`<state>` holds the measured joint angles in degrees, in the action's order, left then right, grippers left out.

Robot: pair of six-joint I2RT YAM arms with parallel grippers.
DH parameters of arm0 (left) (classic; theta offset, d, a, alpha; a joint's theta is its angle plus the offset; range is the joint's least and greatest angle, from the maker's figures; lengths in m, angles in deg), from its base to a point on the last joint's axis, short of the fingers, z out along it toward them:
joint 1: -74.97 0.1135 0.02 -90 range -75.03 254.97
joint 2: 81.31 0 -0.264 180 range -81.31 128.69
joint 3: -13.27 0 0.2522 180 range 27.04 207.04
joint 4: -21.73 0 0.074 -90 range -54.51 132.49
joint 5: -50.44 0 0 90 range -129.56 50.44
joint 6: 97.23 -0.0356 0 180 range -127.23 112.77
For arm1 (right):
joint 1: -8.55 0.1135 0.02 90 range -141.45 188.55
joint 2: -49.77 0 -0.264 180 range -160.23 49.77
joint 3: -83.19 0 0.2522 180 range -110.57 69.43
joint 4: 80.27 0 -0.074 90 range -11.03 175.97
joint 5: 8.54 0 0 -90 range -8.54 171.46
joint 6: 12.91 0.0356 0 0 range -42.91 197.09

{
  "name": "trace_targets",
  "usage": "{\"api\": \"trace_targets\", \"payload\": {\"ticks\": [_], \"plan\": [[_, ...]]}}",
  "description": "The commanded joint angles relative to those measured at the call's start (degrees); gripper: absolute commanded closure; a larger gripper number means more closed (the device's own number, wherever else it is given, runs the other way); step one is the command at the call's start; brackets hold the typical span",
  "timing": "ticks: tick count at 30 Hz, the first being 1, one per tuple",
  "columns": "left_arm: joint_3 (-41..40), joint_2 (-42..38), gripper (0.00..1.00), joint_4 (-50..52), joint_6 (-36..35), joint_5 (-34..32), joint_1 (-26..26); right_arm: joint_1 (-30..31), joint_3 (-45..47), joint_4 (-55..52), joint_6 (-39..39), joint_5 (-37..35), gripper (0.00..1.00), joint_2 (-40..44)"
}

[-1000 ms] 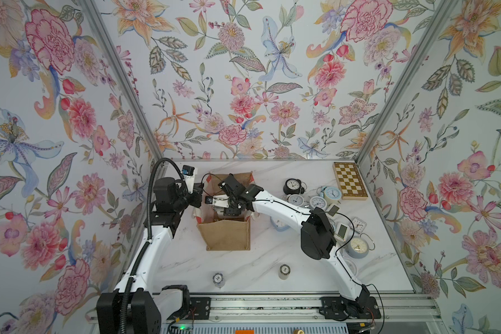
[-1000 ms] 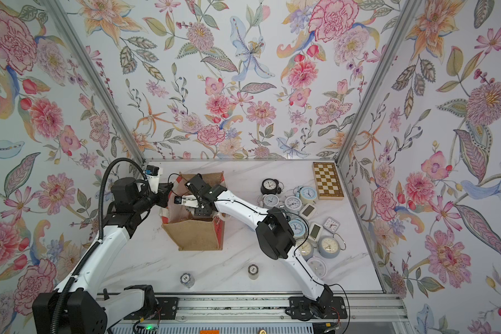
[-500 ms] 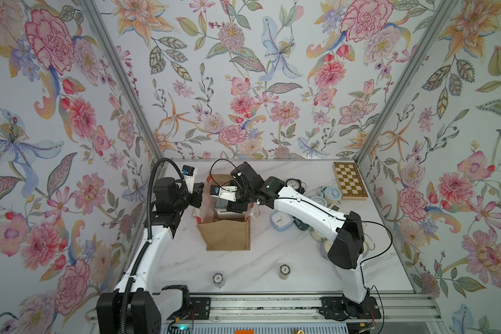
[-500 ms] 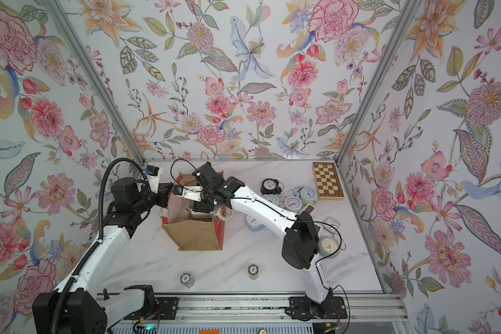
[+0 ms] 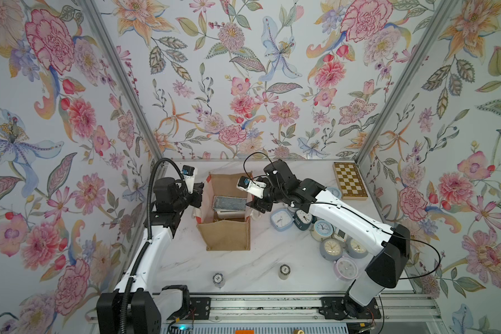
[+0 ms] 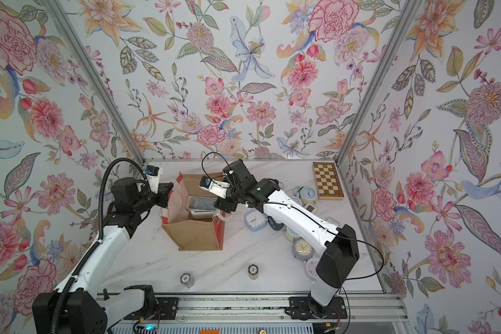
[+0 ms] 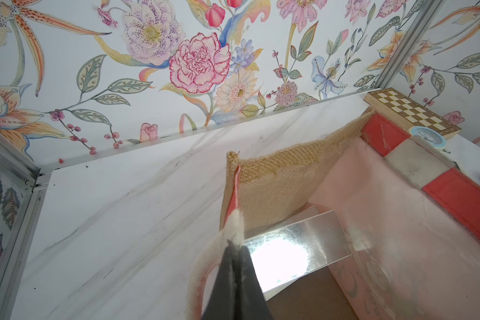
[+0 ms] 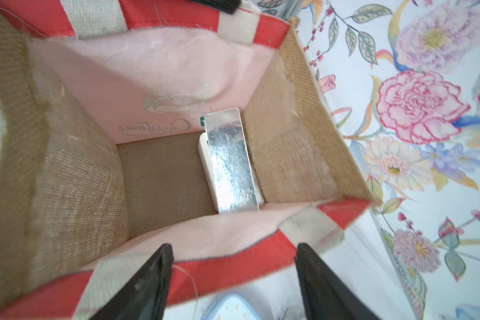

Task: Put the alarm clock into the canvas bag
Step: Pick up the alarm from the center of the board.

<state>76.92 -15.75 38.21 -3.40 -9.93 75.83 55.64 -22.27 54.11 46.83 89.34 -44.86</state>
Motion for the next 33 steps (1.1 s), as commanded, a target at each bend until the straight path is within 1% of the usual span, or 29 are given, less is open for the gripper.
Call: {"api": "trace_targets", "payload": {"ticks": [1,6,11,17,18,21,25,30,33], "plan": [[-0.1,-0.5,0.96,-1.0,-0.3,0.7,0.3,-2.6,5.9,4.3,6.1,-0.3,0.28,4.9],[-0.1,-0.5,0.96,-1.0,-0.4,0.5,0.3,-6.2,14.6,7.0,11.7,-0.4,0.27,9.8],[0.0,-0.4,0.96,-0.8,-0.5,0.4,0.3,-8.0,21.1,8.0,17.4,-2.8,0.26,11.5],[-0.1,-0.6,0.96,-0.7,-0.7,0.1,0.2,-9.6,28.7,11.7,25.4,-4.7,0.26,13.2],[-0.1,-0.6,0.96,-0.8,-0.7,0.2,0.2,-11.8,29.5,12.0,26.9,-5.0,0.27,13.3],[0.0,-0.5,0.96,-0.8,-0.6,0.3,0.3,-13.4,31.1,12.3,31.8,-6.0,0.28,13.3],[0.0,-0.7,0.96,-0.6,-0.8,0.1,0.4,-16.3,32.5,12.0,37.1,-5.6,0.30,12.9],[-0.1,-0.7,0.96,-0.6,-0.8,0.0,0.3,-22.2,31.6,6.3,45.1,-6.0,0.35,11.4],[-0.1,-0.8,0.96,-0.6,-0.8,-0.1,0.2,-24.9,30.6,2.9,47.3,-4.4,0.34,10.0]]}}
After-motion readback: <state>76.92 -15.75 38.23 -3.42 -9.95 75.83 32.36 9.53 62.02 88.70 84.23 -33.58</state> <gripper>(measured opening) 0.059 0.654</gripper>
